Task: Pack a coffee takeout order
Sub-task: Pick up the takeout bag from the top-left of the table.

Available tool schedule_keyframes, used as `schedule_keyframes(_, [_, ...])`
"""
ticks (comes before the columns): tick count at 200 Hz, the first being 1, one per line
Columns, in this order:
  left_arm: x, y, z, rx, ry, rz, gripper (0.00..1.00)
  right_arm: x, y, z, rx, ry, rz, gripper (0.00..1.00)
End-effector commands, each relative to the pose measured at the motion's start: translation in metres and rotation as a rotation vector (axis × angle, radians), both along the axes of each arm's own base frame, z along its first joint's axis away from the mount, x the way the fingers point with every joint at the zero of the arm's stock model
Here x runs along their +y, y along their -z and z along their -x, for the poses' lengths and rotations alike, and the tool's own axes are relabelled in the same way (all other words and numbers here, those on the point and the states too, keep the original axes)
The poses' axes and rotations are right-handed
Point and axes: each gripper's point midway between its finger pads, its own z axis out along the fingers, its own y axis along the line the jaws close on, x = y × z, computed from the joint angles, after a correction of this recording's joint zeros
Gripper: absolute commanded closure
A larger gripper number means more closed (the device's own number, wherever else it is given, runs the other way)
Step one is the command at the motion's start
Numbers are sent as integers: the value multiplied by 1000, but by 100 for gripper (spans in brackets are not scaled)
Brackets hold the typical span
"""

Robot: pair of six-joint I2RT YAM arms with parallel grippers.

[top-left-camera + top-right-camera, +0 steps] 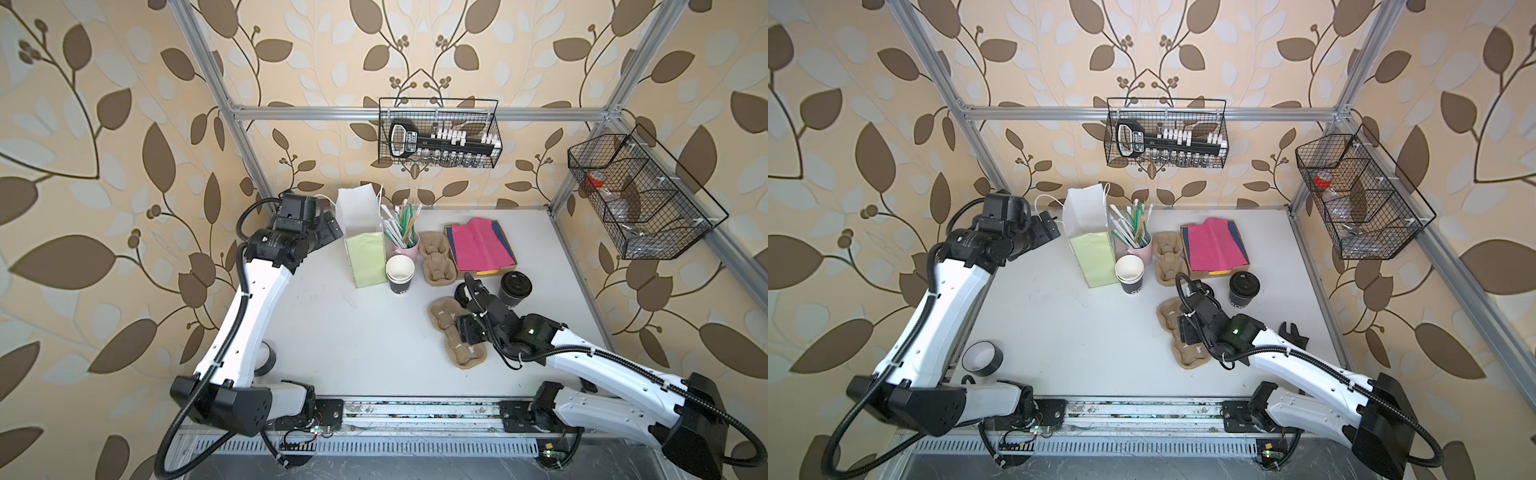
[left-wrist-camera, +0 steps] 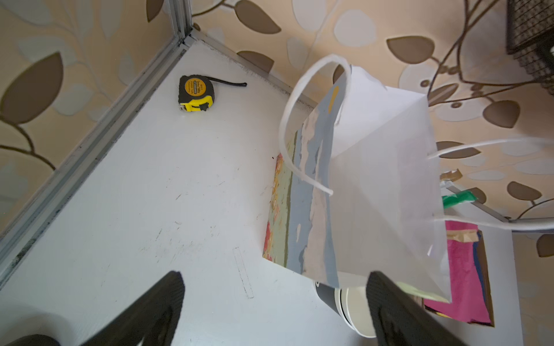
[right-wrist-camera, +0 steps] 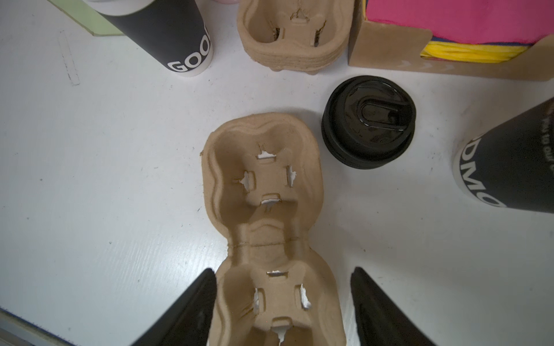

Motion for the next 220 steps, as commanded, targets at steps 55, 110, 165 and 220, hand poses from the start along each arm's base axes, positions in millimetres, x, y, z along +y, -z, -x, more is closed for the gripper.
schedule_keyframes(55, [-13, 24, -35, 126, 15, 17, 17, -11, -8, 10, -16, 1, -2, 15])
schedule_keyframes(110, [-11, 36, -59, 159, -11, -11, 37, -6, -10, 14, -22, -16, -12, 14])
schedule_keyframes(165, [-9, 44, -71, 176, -23, -36, 56, -7, -8, 17, -30, -13, -12, 13])
schedule_keyframes(220, [-5, 29, -73, 147, -35, -51, 87, -8, 1, 16, -10, 0, 12, 12])
